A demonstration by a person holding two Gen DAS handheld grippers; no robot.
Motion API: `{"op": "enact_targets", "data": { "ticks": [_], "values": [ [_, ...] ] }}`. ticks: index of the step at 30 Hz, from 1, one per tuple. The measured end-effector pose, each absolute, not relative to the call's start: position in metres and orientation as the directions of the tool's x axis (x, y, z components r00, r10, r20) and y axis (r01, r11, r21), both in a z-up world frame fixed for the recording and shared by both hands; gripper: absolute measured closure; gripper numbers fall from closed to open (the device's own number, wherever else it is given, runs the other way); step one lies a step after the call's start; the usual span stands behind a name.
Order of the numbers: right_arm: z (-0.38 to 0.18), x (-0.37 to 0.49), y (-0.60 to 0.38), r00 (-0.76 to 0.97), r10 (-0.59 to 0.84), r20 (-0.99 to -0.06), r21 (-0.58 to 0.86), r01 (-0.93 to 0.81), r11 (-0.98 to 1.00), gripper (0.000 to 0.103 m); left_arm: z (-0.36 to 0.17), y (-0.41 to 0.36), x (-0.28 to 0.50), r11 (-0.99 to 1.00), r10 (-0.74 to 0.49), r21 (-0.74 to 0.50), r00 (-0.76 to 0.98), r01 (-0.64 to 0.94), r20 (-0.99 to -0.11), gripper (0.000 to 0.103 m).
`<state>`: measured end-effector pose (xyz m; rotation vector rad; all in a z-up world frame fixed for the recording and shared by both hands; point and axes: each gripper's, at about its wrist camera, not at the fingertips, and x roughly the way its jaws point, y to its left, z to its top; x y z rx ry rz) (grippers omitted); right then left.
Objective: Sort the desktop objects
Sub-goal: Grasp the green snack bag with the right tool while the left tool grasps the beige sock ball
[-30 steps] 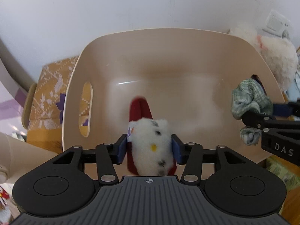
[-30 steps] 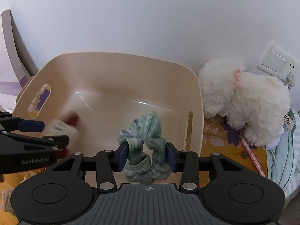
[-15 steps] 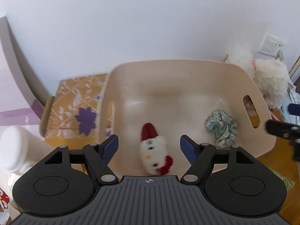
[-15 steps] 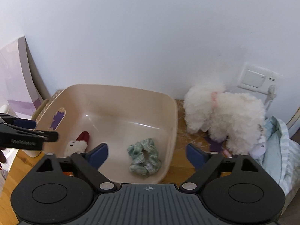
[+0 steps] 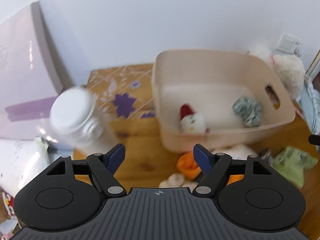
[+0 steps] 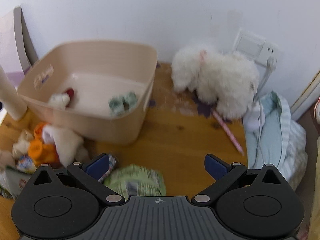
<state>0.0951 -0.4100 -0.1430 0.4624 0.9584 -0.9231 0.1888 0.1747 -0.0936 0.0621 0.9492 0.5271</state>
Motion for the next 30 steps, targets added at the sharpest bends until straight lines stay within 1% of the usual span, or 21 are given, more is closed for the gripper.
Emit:
{"op": "enact_targets", "data": {
  "ticks": [3, 8, 17, 20, 25, 30],
  "values": [
    [-0.157, 0.095, -0.407, 0.22, -0.445, -0.868, -0.074, 0.829, 0.554, 0.0, -0.102, 0.183, 0.17, 0.856, 0.466, 0.276, 0.42, -0.438, -0.779, 0.025],
    [-0.171, 0.094, -0.405, 0.201, -0.405, -0.892, -0.07, 0.824, 0.562, 0.0, -0.12, 0.195, 0.141, 0.83, 0.456, 0.248, 0.353, -0.499, -0.817, 0.025],
    [-0.197, 0.098, -0.409, 0.169, -0.331, -0.929, -0.044, 0.834, 0.549, 0.0, -0.151, 0.197, 0.114, 0.813, 0.333, 0.133, 0.266, -0.567, -0.904, 0.025],
    [-0.204, 0.102, -0.408, 0.148, -0.319, -0.936, -0.06, 0.827, 0.559, 0.0, -0.16, 0.196, 0.111, 0.804, 0.316, 0.122, 0.244, -0.582, -0.917, 0.025],
    [-0.213, 0.107, -0.402, 0.117, -0.323, -0.939, -0.102, 0.802, 0.588, 0.0, -0.179, 0.198, 0.114, 0.794, 0.314, 0.14, 0.201, -0.592, -0.928, 0.025],
    [-0.215, 0.109, -0.403, 0.119, -0.335, -0.935, -0.116, 0.789, 0.604, 0.0, -0.189, 0.204, 0.114, 0.77, 0.286, 0.1, 0.201, -0.631, -0.937, 0.021]
  ]
}}
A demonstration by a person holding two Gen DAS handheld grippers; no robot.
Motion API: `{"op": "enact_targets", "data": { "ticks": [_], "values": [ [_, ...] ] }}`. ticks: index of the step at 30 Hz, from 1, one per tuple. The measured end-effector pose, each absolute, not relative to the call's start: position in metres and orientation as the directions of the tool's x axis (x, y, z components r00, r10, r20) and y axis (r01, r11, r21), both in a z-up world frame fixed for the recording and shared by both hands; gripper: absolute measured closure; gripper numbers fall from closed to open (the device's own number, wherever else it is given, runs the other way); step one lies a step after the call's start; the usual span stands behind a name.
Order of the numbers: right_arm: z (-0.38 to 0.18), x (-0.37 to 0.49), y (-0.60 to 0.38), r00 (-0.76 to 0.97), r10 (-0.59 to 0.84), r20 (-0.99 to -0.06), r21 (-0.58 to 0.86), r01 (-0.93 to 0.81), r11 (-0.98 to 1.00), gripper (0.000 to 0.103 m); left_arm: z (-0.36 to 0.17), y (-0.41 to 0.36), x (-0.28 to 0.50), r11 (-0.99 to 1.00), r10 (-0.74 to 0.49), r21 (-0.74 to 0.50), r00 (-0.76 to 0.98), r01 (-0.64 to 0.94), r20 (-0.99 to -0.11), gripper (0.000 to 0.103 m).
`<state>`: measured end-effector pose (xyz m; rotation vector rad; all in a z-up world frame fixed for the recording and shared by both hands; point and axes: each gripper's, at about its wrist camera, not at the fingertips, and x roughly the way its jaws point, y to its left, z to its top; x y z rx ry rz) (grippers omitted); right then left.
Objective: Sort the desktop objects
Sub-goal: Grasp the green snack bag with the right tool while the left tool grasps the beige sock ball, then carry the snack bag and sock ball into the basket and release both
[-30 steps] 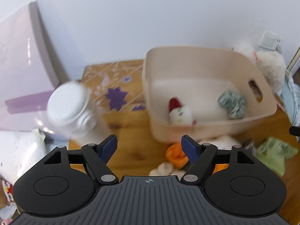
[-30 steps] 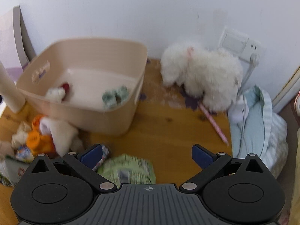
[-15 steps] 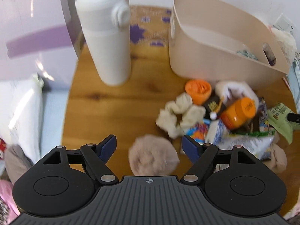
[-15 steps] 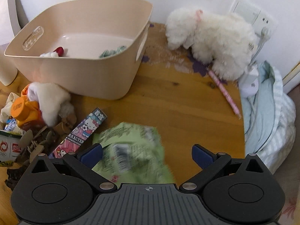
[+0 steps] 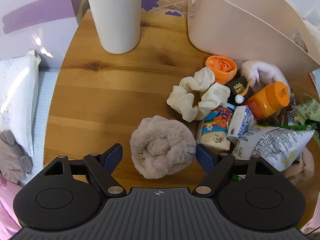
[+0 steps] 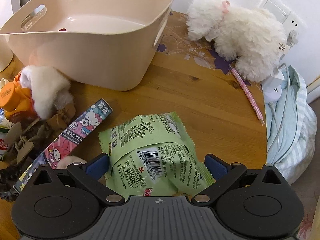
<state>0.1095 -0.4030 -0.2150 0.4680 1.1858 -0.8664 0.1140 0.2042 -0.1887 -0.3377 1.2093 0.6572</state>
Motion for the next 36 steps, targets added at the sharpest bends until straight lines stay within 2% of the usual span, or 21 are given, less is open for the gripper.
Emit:
{"op": "enact_targets", "data": {
  "ticks": [1, 3, 7, 8, 9, 12, 18, 36],
  "values": [
    [-0.215, 0.109, -0.403, 0.125, -0.334, -0.934, -0.113, 0.786, 0.608, 0.0, -0.191, 0.205, 0.115, 0.768, 0.286, 0.102, 0.195, -0.632, -0.938, 0.021],
    [-0.217, 0.109, -0.404, 0.133, -0.323, -0.937, -0.102, 0.781, 0.616, 0.01, -0.197, 0.205, 0.118, 0.759, 0.289, 0.116, 0.172, -0.641, -0.942, 0.021],
    [-0.222, 0.107, -0.399, 0.134, -0.303, -0.944, -0.088, 0.781, 0.619, 0.022, -0.204, 0.203, 0.118, 0.758, 0.284, 0.119, 0.161, -0.641, -0.945, 0.021],
    [-0.223, 0.105, -0.398, 0.139, -0.299, -0.944, -0.082, 0.78, 0.62, 0.022, -0.205, 0.202, 0.117, 0.761, 0.282, 0.113, 0.169, -0.638, -0.944, 0.023],
    [-0.223, 0.104, -0.395, 0.145, -0.308, -0.94, -0.084, 0.777, 0.623, 0.028, -0.205, 0.2, 0.116, 0.764, 0.283, 0.108, 0.179, -0.636, -0.942, 0.031],
    [-0.221, 0.099, -0.391, 0.145, -0.325, -0.935, -0.098, 0.772, 0.627, 0.033, -0.204, 0.199, 0.113, 0.775, 0.282, 0.097, 0.205, -0.624, -0.937, 0.037],
    [-0.212, 0.086, -0.391, 0.159, -0.353, -0.922, -0.095, 0.791, 0.604, 0.036, -0.196, 0.197, 0.11, 0.798, 0.29, 0.088, 0.252, -0.596, -0.923, 0.042],
    [-0.146, 0.094, -0.385, 0.286, -0.464, -0.838, -0.112, 0.743, 0.66, 0.036, -0.147, 0.179, 0.119, 0.859, 0.287, 0.054, 0.391, -0.509, -0.875, 0.043]
  ]
}}
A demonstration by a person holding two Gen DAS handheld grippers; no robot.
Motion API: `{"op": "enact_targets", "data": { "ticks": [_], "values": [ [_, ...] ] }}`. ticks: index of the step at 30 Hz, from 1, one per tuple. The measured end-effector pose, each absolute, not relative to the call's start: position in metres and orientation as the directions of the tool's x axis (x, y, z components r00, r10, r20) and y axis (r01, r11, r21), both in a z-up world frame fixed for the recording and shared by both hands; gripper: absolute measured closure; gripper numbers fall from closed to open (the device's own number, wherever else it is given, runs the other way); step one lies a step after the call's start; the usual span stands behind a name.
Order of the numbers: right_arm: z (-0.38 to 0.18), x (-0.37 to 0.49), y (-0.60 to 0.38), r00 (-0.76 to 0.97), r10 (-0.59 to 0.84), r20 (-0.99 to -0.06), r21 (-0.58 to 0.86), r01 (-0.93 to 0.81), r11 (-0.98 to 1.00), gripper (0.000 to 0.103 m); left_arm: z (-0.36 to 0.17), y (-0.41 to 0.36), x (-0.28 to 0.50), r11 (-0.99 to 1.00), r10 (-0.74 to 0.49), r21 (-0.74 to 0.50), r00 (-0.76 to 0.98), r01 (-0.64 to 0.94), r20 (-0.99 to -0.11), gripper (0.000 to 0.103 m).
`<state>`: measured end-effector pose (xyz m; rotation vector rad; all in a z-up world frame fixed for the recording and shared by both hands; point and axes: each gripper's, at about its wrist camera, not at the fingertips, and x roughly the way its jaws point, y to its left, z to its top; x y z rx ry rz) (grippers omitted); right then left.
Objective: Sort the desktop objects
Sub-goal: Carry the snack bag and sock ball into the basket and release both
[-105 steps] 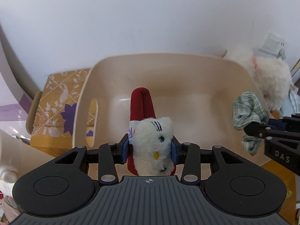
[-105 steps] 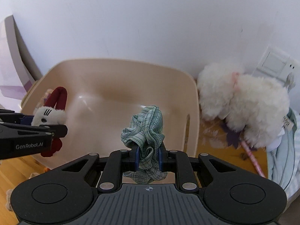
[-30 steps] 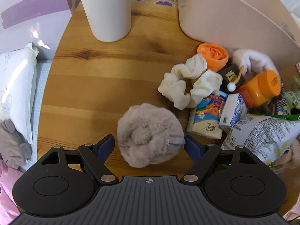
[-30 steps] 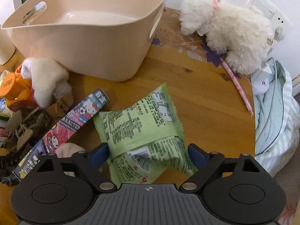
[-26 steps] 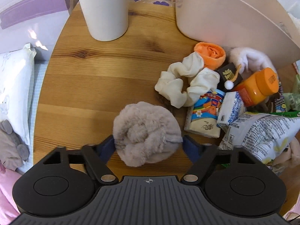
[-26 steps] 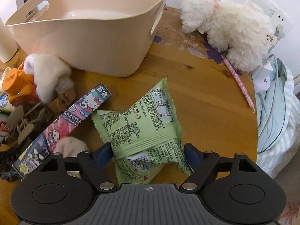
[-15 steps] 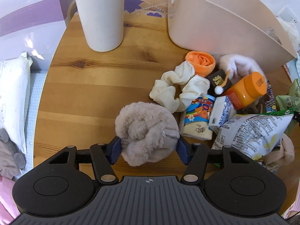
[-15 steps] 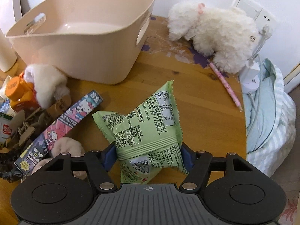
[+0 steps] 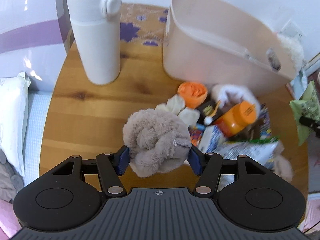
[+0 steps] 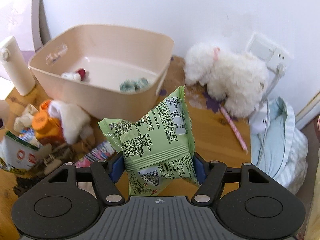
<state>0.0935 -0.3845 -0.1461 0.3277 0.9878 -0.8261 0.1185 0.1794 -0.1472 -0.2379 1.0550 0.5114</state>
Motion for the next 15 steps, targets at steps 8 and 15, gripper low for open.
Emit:
{"op": "enact_targets", "data": {
  "ticks": [8, 15],
  "values": [
    [-0.116, 0.105, -0.393, 0.342, -0.513, -0.787, -0.113, 0.738, 0.665, 0.036, -0.106, 0.165, 0.138, 0.895, 0.268, 0.016, 0.509, -0.446, -0.818, 0.042],
    [-0.099, 0.119, -0.402, 0.367, -0.542, -0.756, -0.119, 0.737, 0.665, 0.036, -0.082, 0.15, 0.173, 0.921, 0.278, 0.041, 0.58, -0.387, -0.765, 0.042]
  ]
}}
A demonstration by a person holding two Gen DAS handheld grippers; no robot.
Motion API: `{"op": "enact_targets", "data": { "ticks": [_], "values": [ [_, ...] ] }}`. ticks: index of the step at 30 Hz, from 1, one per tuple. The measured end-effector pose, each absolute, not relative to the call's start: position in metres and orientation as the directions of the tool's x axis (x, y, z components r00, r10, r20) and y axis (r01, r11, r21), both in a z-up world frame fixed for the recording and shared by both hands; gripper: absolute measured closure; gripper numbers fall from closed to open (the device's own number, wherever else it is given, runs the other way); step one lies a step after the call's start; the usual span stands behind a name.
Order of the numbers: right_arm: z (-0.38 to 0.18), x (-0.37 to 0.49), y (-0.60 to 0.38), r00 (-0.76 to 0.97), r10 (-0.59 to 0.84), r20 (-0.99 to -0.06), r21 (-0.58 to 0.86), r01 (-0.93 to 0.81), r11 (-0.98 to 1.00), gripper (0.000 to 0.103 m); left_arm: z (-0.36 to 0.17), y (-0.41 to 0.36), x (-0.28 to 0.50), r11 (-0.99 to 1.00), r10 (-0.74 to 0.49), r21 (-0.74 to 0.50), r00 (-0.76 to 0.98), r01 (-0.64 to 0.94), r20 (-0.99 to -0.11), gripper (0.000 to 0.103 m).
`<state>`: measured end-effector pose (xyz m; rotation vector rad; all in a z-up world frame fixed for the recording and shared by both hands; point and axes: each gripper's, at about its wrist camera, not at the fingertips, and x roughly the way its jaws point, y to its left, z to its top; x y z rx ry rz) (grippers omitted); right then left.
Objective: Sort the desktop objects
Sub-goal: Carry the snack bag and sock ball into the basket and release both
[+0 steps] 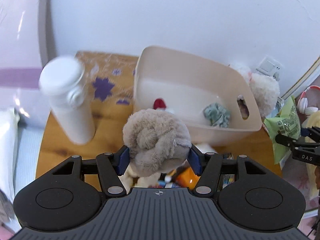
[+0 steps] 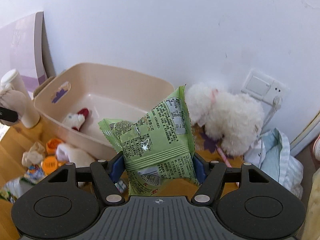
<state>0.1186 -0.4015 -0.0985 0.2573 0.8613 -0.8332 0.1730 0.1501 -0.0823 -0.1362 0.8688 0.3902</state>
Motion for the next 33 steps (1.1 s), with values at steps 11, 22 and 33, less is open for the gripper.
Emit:
{"op": "enact_targets", "data": {
  "ticks": [11, 22, 33],
  "values": [
    [-0.09, 0.155, -0.42, 0.423, -0.558, -0.714, -0.101, 0.727, 0.68, 0.036, -0.078, 0.128, 0.239, 0.955, 0.254, 0.091, 0.623, -0.282, -0.74, 0.042],
    [-0.116, 0.193, -0.435, 0.407, -0.549, -0.73, -0.109, 0.723, 0.682, 0.036, -0.1, 0.122, 0.288, 0.953, 0.299, 0.2, 0.605, -0.228, -0.738, 0.042],
    [-0.137, 0.207, -0.443, 0.374, -0.539, -0.754, -0.12, 0.729, 0.674, 0.031, -0.132, 0.136, 0.306, 0.937, 0.348, 0.285, 0.554, -0.2, -0.757, 0.042]
  ]
}}
